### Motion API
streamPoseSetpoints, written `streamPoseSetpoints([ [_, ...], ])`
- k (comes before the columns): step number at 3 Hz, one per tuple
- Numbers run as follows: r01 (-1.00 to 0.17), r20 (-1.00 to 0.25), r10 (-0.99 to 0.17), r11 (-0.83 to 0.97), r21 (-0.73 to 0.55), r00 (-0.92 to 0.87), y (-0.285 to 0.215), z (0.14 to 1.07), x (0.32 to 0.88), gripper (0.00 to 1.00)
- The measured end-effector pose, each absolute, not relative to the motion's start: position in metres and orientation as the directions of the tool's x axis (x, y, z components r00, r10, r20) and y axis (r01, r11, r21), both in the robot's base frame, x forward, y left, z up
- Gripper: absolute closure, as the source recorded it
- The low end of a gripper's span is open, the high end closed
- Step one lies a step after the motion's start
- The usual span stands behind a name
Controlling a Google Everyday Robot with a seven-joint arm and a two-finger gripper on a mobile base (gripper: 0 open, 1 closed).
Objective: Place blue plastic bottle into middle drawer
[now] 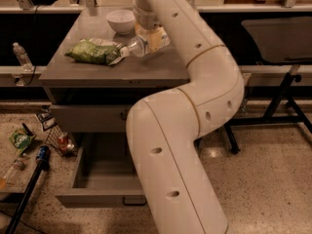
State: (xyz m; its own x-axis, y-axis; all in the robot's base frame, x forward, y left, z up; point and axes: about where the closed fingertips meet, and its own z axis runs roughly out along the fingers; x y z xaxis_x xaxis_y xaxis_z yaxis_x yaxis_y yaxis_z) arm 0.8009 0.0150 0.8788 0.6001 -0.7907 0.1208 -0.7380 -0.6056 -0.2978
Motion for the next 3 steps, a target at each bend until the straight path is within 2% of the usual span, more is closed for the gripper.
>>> streamPoseSetpoints([
  [1, -0.806, -0.075, -0.849, -0.464, -0.367, 0.523, -0.002, 0.913, 0.77, 1.0],
  [3, -0.913, -0.31, -0.889, -0.229, -0.338, 0.337, -0.023, 0.931, 0.707, 1.0],
])
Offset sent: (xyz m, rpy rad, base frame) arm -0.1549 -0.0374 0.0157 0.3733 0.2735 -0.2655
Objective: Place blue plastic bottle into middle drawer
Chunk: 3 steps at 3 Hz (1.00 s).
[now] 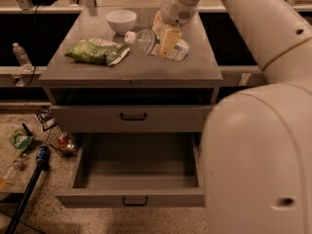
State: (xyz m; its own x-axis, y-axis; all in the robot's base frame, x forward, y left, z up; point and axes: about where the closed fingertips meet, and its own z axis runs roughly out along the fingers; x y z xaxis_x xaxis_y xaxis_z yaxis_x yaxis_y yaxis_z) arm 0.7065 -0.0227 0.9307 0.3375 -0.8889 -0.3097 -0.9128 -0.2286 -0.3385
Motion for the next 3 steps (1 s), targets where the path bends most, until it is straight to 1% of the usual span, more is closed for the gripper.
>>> streamPoseSetpoints([
  [1, -0.937, -0.382, -0.891, -0.119, -0.327, 0.246, -0.039, 0.934, 0.672, 1.0],
  [2, -0.962, -0.468, -0.878, 0.034, -0.269, 0.099, -0.044, 0.909, 0.629, 1.0],
  [3, -0.978, -0.474, -0.88, 0.084, -0.193, 0.018, -0.031, 0.857, 0.603, 1.0],
])
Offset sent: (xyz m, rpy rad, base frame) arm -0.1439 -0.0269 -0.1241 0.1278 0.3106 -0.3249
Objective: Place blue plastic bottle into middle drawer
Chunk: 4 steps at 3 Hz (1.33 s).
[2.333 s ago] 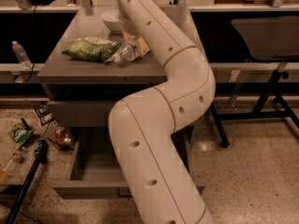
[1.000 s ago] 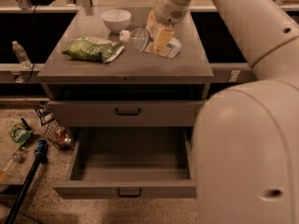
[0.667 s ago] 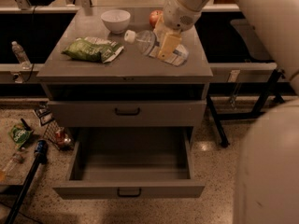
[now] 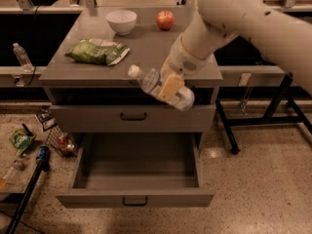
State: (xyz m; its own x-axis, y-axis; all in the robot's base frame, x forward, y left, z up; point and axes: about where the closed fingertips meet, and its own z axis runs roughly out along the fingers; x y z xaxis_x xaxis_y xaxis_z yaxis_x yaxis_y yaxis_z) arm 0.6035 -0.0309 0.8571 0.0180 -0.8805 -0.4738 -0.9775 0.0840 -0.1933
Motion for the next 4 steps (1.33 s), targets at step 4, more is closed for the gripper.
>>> streamPoseSetpoints([
  [4, -0.996, -0.485, -0.871, 0.09, -0.001, -0.078, 0.003, 0.708, 0.543, 1.0],
])
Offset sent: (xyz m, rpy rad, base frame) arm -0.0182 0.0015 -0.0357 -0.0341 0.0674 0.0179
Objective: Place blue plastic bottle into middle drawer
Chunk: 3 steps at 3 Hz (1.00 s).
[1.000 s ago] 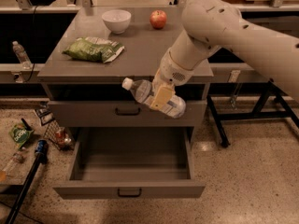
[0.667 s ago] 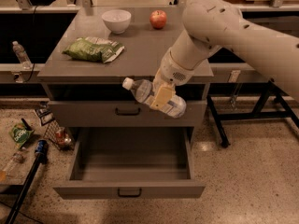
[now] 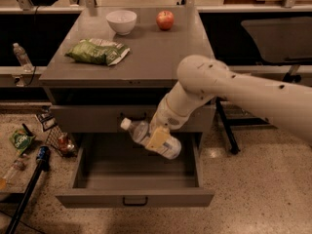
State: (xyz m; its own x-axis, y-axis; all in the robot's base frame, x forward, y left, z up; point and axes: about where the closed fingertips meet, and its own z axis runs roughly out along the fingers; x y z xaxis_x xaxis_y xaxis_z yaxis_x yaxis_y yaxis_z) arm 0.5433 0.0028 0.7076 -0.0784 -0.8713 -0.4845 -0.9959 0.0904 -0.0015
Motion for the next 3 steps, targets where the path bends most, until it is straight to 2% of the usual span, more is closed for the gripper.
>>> streamPoseSetpoints([
  [1, -0.999, -0.5, -0.865, 0.05, -0.007, -0.04, 0.03, 0.648, 0.535, 1.0],
  [3, -0.997, -0.521, -0.851, 0.076, -0.002, -0.064, 0.034, 0.627, 0.538, 1.0],
])
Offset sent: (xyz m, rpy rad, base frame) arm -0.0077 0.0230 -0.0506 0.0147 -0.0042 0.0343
